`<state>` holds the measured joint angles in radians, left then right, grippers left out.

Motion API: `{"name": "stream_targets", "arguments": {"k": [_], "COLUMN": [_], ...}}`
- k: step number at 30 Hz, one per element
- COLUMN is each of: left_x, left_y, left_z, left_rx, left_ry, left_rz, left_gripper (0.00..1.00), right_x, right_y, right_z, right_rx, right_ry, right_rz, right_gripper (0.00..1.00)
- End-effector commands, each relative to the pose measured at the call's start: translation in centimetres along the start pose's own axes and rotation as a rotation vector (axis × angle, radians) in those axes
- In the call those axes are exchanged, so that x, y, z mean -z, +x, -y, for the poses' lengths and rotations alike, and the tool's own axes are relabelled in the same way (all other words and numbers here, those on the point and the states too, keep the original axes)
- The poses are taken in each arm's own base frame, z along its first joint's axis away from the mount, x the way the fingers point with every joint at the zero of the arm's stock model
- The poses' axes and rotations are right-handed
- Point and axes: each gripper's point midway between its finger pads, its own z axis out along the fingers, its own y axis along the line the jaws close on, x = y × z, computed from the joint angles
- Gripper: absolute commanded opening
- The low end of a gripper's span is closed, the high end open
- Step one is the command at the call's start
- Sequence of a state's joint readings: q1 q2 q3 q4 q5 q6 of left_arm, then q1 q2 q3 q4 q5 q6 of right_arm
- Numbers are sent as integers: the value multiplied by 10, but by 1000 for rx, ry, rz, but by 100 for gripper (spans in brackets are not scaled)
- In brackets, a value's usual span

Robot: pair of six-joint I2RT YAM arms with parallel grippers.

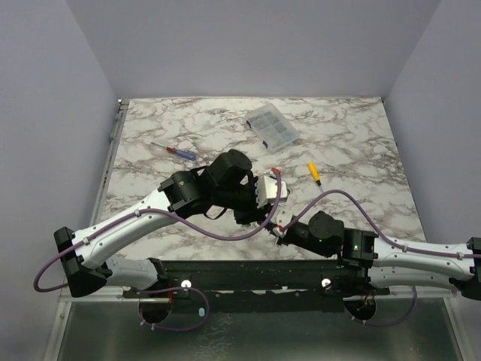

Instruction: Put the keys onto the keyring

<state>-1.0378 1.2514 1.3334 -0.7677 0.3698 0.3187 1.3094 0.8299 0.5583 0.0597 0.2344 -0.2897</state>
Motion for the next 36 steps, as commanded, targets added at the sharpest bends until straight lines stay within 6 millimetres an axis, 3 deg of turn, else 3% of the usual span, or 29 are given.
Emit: {"name": "stream_targets", "arguments": {"k": [1, 7, 13, 19, 23, 28, 36], "left_x": [-2, 0, 4, 2, 0, 3, 9], "left_y": [8, 5, -2, 3, 7, 2, -5], "left_z": [2, 7, 12, 14, 15, 12, 12], "left_rx": [38, 62, 85, 90, 87, 83, 60], "left_ry": [11, 31, 56, 73, 75, 57, 45], "left_rz": [-37, -37, -23, -39, -48, -37, -1], "left_gripper": [38, 49, 50, 41, 29, 3, 0], "right_x": [4, 5, 5, 5, 6, 7, 11], "right_y": [-27, -26, -26, -26, -27, -27, -34], "right_z": [18, 22, 23, 25, 26, 26, 30], "right_rx": [-7, -9, -10, -9, -11, -12, -23], "right_ry": [74, 99, 109, 118, 122, 124, 136], "right_rz": [68, 61, 59, 57, 61, 63, 98], "right_gripper": [1, 1, 1, 1, 1, 1, 1]}}
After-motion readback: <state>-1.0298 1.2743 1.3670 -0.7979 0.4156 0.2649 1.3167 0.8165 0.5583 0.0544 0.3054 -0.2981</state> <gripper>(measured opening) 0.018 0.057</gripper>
